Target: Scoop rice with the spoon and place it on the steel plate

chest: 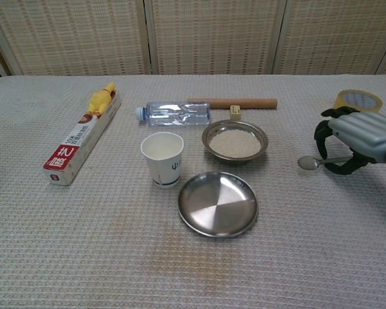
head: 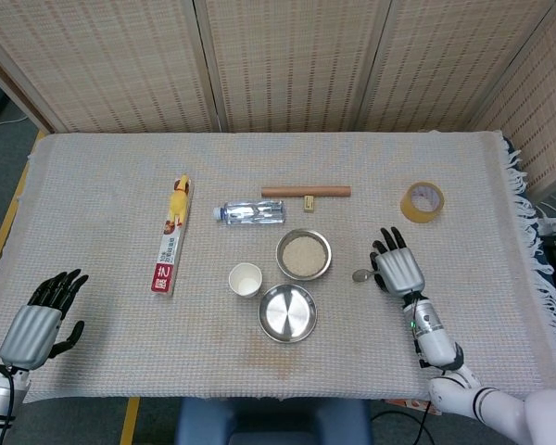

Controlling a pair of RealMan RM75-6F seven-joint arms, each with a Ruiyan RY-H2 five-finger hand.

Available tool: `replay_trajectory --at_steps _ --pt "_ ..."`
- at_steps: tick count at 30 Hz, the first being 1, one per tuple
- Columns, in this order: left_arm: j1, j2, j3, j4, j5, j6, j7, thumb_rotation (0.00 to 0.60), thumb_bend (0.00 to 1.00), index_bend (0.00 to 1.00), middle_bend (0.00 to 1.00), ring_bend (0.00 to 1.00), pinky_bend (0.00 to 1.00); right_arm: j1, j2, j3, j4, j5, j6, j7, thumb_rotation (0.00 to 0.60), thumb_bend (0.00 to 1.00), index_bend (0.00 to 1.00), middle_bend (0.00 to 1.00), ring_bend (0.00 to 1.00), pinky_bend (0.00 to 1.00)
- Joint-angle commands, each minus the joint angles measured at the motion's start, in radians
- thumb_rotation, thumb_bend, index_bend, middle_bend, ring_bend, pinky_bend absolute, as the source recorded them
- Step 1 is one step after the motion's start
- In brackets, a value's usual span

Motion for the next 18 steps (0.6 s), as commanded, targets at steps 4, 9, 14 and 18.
replay_trajectory --at_steps 4,9,14,18 --pt "0.001 0.000 0.000 -0.002 -0.001 0.001 0.003 0.600 0.45 0.00 0.00 0.00 0.12 0.003 -0.009 0.003 0.014 0.005 -0.006 -0.003 0.600 0.31 0.74 0.41 0.04 0.00" --pt "0.000 0.000 -0.001 -0.004 -0.008 -0.004 0.005 0.600 0.45 0.00 0.00 0.00 0.12 0.003 -0.020 0.004 0.024 0.009 -0.007 -0.010 0.600 0.31 0.80 0.46 0.09 0.01" --pt "0.000 0.001 -0.002 -0.006 -0.010 -0.007 0.005 0.600 0.45 0.00 0.00 0.00 0.12 0.001 -0.029 0.006 0.037 0.009 0.000 -0.009 0.600 0.32 0.84 0.50 0.12 0.01" --pt "0.000 0.002 -0.001 -0.008 -0.011 -0.008 0.007 0.600 0.45 0.00 0.00 0.00 0.13 0.002 -0.032 0.008 0.041 0.010 -0.001 -0.008 0.600 0.32 0.86 0.51 0.13 0.01"
